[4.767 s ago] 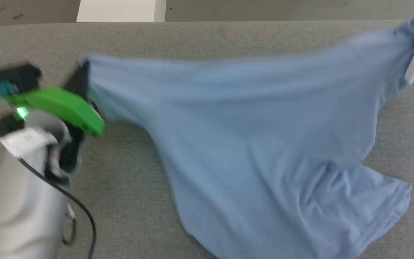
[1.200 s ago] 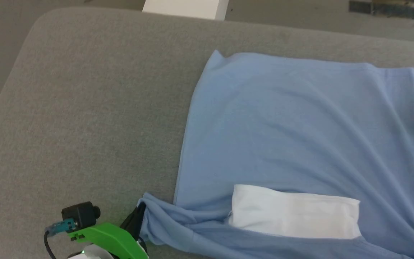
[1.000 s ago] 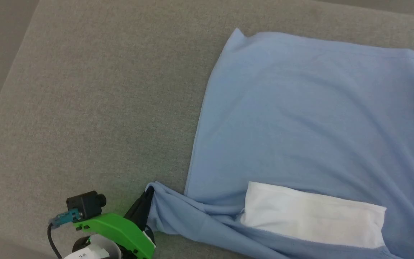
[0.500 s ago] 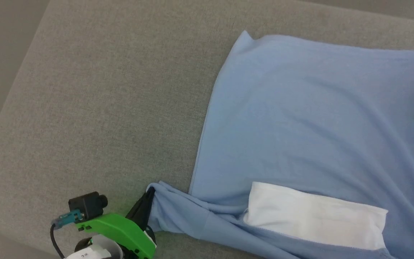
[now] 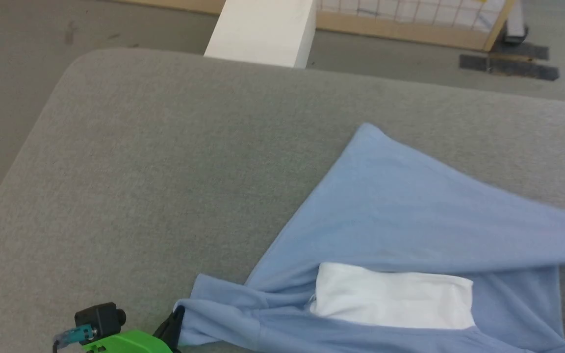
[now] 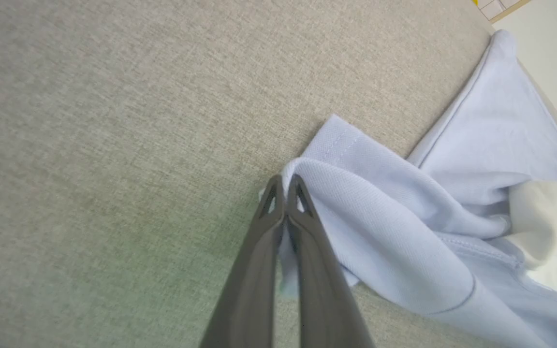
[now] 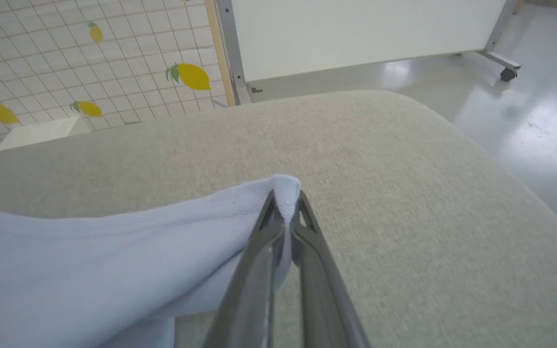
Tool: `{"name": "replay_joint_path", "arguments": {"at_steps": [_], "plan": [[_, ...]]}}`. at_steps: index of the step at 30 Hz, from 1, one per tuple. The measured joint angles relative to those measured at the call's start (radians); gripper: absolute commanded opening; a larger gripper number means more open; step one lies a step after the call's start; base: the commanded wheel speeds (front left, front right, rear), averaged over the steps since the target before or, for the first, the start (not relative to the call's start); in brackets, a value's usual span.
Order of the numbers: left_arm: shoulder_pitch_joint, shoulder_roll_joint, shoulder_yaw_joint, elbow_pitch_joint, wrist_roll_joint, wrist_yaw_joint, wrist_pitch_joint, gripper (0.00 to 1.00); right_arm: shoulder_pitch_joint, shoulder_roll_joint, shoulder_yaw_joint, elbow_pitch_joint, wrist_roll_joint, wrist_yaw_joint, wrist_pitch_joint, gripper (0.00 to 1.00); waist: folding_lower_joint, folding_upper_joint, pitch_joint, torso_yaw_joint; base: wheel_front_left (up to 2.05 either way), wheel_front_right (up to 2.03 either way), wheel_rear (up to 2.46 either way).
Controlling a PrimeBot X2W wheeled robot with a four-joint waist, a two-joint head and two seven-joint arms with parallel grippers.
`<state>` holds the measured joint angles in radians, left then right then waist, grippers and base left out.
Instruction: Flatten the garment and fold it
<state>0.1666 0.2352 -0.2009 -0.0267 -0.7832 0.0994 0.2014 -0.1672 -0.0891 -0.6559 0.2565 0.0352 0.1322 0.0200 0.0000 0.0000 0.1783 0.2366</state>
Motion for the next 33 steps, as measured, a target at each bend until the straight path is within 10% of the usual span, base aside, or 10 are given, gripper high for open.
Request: {"name": "replay_joint_path", "arguments": {"at_steps": [16, 17, 18, 19, 33], "plan": [[0.041, 0.024, -0.002, -0.048, -0.001, 0.019, 0.031, 0.00, 0.239, 0.030, -0.064, -0.016, 0.108, 0.001, 0.685, 0.00, 0.0000, 0.0000, -0.128, -0.158, 0.00, 0.00, 0.00], [0.041, 0.024, -0.003, -0.048, -0.001, 0.021, 0.031, 0.00, 0.239, 0.030, -0.062, -0.011, 0.115, 0.001, 0.685, 0.24, 0.0000, 0.0000, -0.131, -0.162, 0.00, 0.00, 0.00], [0.041, 0.024, -0.004, -0.049, -0.001, 0.021, 0.032, 0.00, 0.239, 0.030, -0.056, -0.007, 0.125, 0.000, 0.685, 0.85, 0.0000, 0.0000, -0.134, -0.167, 0.00, 0.00, 0.00], [0.041, 0.025, -0.005, -0.049, -0.001, 0.022, 0.034, 0.00, 0.239, 0.029, -0.049, -0.006, 0.131, 0.000, 0.677, 1.00, 0.0000, 0.0000, -0.137, -0.171, 0.00, 0.00, 0.00], [0.029, 0.027, -0.021, -0.061, 0.000, 0.025, 0.043, 0.00, 0.032, 0.037, 0.280, -0.078, 0.147, 0.000, 0.075, 1.00, 0.0000, 0.0000, -0.106, -0.140, 0.00, 0.00, 0.00]]}}
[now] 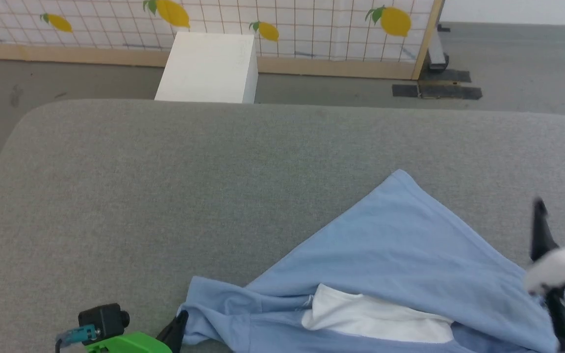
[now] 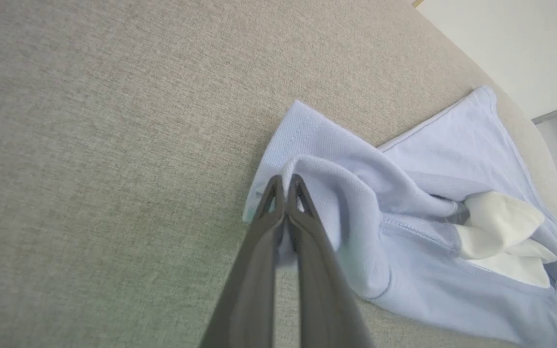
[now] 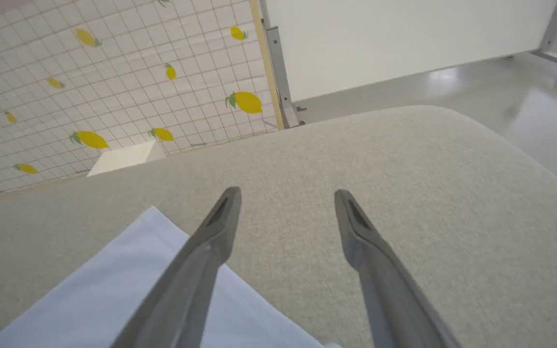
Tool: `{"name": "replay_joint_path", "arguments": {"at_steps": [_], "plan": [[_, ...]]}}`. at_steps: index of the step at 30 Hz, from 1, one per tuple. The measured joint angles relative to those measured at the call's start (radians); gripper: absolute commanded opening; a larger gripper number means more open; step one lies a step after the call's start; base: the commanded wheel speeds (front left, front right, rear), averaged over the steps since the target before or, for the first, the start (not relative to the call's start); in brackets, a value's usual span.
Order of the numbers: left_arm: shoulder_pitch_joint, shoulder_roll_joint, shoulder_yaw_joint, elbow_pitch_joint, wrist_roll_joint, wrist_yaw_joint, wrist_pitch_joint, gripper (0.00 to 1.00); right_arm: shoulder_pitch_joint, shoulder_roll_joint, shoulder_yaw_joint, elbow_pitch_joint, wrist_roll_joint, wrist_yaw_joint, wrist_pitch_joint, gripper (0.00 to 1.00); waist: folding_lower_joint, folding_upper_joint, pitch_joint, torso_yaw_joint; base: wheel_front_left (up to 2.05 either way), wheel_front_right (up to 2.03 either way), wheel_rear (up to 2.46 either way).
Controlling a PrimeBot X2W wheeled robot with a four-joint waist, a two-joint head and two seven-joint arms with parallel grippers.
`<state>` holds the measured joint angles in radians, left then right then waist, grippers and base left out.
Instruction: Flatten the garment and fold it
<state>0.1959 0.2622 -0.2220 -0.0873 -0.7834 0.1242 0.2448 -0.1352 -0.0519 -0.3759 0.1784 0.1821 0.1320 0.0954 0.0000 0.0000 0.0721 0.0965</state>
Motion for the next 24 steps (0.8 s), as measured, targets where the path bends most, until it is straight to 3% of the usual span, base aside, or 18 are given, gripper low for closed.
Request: {"name": "replay_joint_path", "arguments": {"at_steps": [4, 9, 15, 17, 24], "plan": [[-0.022, -0.002, -0.006, -0.001, 0.000, 0.000, -0.001, 0.00, -0.099, -0.031, 0.154, 0.057, -0.001, 0.000, -0.097, 1.00, 0.0000, 0.0000, 0.021, 0.017, 0.00, 0.00, 0.00], [-0.048, -0.013, -0.018, 0.007, 0.000, -0.002, -0.009, 0.00, -0.237, -0.112, 0.309, 0.229, 0.010, 0.000, -0.072, 1.00, 0.0000, 0.0000, 0.050, 0.054, 0.00, 0.00, 0.00], [-0.074, -0.032, -0.029, 0.025, 0.000, -0.015, -0.024, 0.00, -0.402, -0.161, 0.430, 0.432, 0.032, 0.000, 0.147, 1.00, 0.0000, 0.0000, 0.094, 0.103, 0.00, 0.00, 0.00], [-0.091, -0.045, -0.043, 0.047, 0.000, -0.026, -0.036, 0.00, -0.500, -0.186, 0.432, 0.524, 0.023, 0.000, 0.283, 1.00, 0.0000, 0.0000, 0.127, 0.139, 0.00, 0.00, 0.00], [-0.119, -0.070, -0.057, 0.082, -0.001, -0.046, -0.054, 0.00, -0.591, -0.207, 0.428, 0.634, -0.042, 0.000, 0.504, 1.00, 0.0000, 0.0000, 0.178, 0.203, 0.00, 0.00, 0.00]]}}
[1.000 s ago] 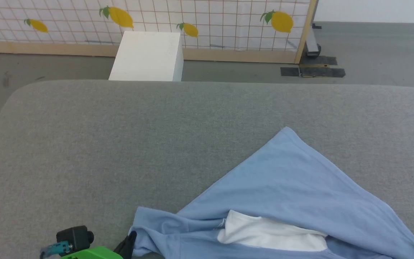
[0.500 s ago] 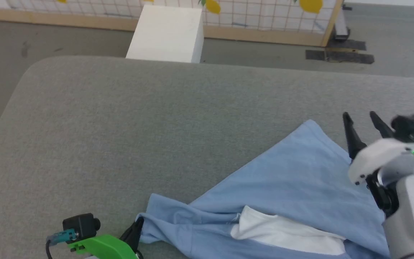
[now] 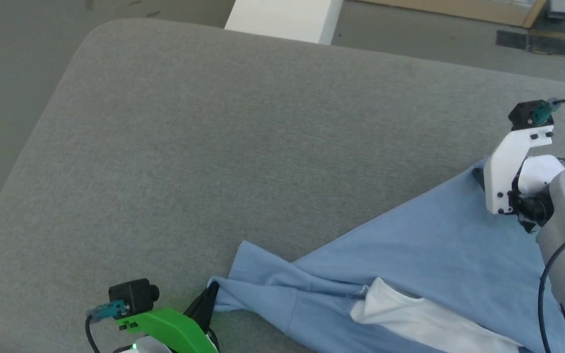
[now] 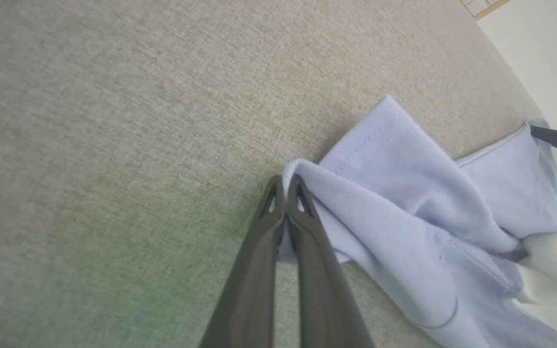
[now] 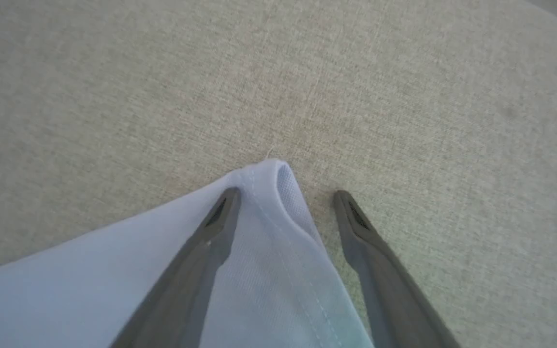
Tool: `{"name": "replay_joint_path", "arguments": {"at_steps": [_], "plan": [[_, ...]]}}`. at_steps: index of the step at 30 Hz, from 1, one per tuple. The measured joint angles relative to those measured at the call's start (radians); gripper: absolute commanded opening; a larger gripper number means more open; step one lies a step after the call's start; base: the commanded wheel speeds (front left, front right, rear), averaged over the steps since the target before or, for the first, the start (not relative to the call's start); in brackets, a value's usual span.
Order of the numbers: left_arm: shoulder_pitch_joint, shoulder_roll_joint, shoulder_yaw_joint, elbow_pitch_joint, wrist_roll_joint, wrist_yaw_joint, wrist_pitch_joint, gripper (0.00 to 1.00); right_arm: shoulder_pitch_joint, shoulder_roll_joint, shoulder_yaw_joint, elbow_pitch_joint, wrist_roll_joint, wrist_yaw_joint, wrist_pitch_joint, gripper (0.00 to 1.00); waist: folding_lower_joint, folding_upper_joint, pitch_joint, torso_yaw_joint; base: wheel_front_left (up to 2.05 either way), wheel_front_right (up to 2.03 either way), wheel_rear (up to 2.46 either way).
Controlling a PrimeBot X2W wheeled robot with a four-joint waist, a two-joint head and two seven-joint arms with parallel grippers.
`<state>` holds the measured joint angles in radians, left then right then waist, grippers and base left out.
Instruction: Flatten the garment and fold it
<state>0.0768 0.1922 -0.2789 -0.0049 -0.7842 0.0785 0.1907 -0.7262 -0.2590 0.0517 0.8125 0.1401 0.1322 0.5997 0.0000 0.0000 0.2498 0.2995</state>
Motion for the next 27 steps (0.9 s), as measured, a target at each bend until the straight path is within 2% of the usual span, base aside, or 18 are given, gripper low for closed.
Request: {"name": "replay_joint_path", "arguments": {"at_steps": [2, 3, 4, 5, 7, 9, 12, 18, 23, 24, 27], "plan": [[-0.002, -0.002, -0.002, 0.006, 0.000, -0.004, -0.003, 0.00, -0.025, -0.002, 0.000, 0.010, -0.019, 0.000, 0.058, 1.00, 0.0000, 0.0000, 0.010, 0.014, 0.00, 0.00, 0.00], [-0.002, -0.002, -0.003, 0.010, -0.001, -0.004, -0.003, 0.00, -0.037, -0.004, -0.001, 0.013, -0.028, 0.000, 0.089, 0.77, 0.0000, 0.0000, 0.015, 0.020, 0.00, 0.00, 0.00], [-0.002, -0.002, -0.004, 0.014, -0.001, -0.006, -0.003, 0.00, -0.045, -0.005, -0.003, 0.013, -0.037, 0.000, 0.114, 0.49, 0.0000, 0.0000, 0.019, 0.026, 0.00, 0.00, 0.00], [-0.002, -0.002, -0.005, 0.017, -0.001, -0.007, -0.005, 0.00, -0.050, -0.004, -0.005, 0.012, -0.045, 0.000, 0.134, 0.36, 0.0000, 0.0000, 0.022, 0.030, 0.00, 0.00, 0.00], [-0.002, -0.002, -0.004, 0.023, -0.001, -0.007, -0.007, 0.00, -0.051, 0.003, -0.015, 0.005, -0.051, 0.000, 0.149, 0.00, 0.0000, 0.0000, 0.021, 0.032, 0.00, 0.00, 0.00], [-0.002, -0.002, -0.005, 0.023, -0.001, -0.007, -0.007, 0.00, -0.041, 0.016, -0.023, -0.010, -0.053, 0.000, 0.139, 0.00, 0.0000, 0.0000, 0.017, 0.029, 0.00, 0.00, 0.00], [-0.001, -0.001, -0.003, 0.023, -0.001, -0.007, -0.008, 0.00, 0.018, 0.034, -0.049, -0.058, -0.052, 0.000, 0.029, 0.00, 0.0000, 0.0000, 0.002, 0.020, 0.00, 0.00, 0.00], [0.008, 0.021, 0.010, 0.011, 0.000, 0.003, -0.016, 0.00, 0.186, 0.089, -0.116, -0.203, -0.033, 0.000, -0.305, 0.00, 0.0000, 0.0000, -0.052, -0.017, 0.00, 0.00, 0.00], [0.030, 0.037, 0.029, -0.017, 0.008, 0.015, -0.042, 0.00, 0.333, 0.125, -0.128, -0.341, 0.001, 0.000, -0.511, 0.00, 0.0000, 0.0000, -0.098, -0.066, 0.00, 0.00, 0.00], [0.031, 0.046, 0.046, -0.039, 0.018, 0.020, -0.073, 0.00, 0.430, 0.142, -0.152, -0.426, 0.019, 0.000, -0.568, 0.00, 0.0000, 0.0000, -0.124, -0.103, 0.00, 0.00, 0.00], [0.029, 0.052, 0.061, -0.065, 0.028, 0.022, -0.105, 0.00, 0.517, 0.153, -0.182, -0.511, 0.035, 0.000, -0.583, 0.00, 0.0000, 0.0000, -0.148, -0.141, 0.00, 0.00, 0.00]]}}
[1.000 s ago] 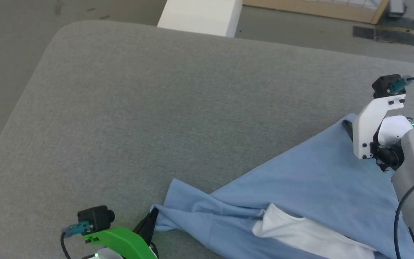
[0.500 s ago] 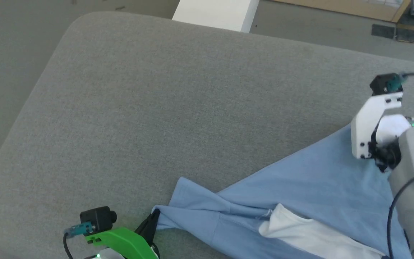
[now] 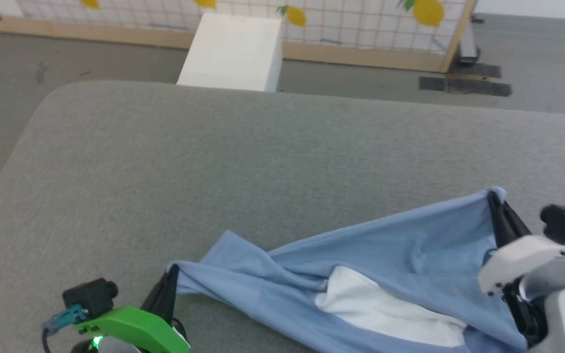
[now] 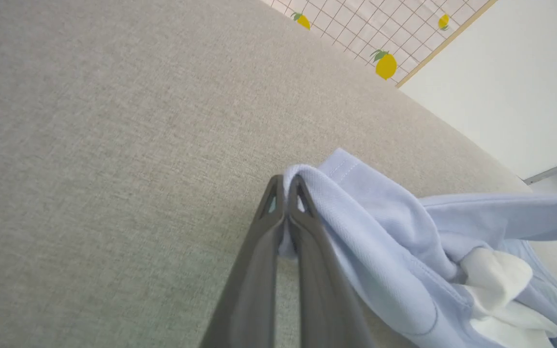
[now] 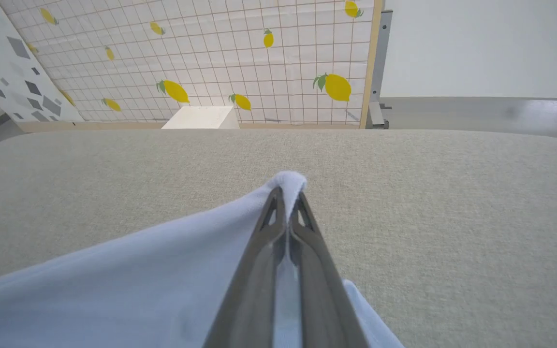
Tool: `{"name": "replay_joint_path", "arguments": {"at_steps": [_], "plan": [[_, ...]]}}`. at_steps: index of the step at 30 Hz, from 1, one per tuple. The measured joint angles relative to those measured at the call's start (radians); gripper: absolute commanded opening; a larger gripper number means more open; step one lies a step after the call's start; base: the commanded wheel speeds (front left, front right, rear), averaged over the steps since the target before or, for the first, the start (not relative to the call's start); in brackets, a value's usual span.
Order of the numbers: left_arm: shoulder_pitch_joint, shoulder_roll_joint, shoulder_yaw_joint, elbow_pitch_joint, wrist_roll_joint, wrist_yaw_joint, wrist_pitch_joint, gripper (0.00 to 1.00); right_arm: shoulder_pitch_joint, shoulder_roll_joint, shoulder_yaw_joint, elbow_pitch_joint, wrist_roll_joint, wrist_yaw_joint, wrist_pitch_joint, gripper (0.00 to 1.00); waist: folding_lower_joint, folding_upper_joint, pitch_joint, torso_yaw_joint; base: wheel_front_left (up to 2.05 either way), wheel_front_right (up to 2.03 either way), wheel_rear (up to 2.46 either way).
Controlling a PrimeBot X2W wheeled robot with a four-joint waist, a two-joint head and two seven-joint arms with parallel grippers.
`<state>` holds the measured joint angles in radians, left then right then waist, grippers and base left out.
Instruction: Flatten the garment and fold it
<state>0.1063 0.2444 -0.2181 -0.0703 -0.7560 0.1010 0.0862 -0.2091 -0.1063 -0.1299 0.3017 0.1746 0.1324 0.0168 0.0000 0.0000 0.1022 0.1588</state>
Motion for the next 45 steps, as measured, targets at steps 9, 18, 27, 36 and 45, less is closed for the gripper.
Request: {"name": "replay_joint_path", "arguments": {"at_steps": [9, 18, 27, 36, 45], "plan": [[-0.156, 0.003, 0.057, -0.072, -0.005, -0.020, -0.053, 0.00, 0.112, -0.004, -0.079, -0.335, 0.009, 0.000, 0.127, 0.00, 0.0000, 0.0000, -0.059, -0.101, 0.00, 0.00, 0.00], [-0.493, 0.040, 0.095, -0.121, -0.060, -0.074, 0.012, 0.00, -0.068, -0.198, -0.063, -0.547, 0.010, 0.000, 0.346, 0.00, 0.0000, 0.0000, -0.064, -0.173, 0.00, 0.00, 0.00], [-0.882, 0.074, 0.121, -0.056, -0.101, -0.094, 0.098, 0.00, -0.439, -0.320, 0.021, -0.462, 0.029, 0.000, 0.473, 0.00, 0.0000, 0.0000, 0.022, -0.201, 0.00, 0.00, 0.00], [-1.328, 0.108, 0.145, 0.172, -0.069, -0.068, 0.105, 0.00, -0.874, -0.314, 0.096, -0.196, -0.016, 0.000, 0.445, 0.00, 0.0000, 0.0000, 0.185, -0.224, 0.00, 0.00, 0.00], [-1.629, 0.102, 0.149, 0.337, 0.043, -0.057, -0.096, 0.00, -1.153, -0.213, 0.064, -0.042, -0.139, 0.000, 0.264, 0.00, 0.0002, 0.0000, 0.342, -0.238, 0.00, 0.00, 0.00]]}}
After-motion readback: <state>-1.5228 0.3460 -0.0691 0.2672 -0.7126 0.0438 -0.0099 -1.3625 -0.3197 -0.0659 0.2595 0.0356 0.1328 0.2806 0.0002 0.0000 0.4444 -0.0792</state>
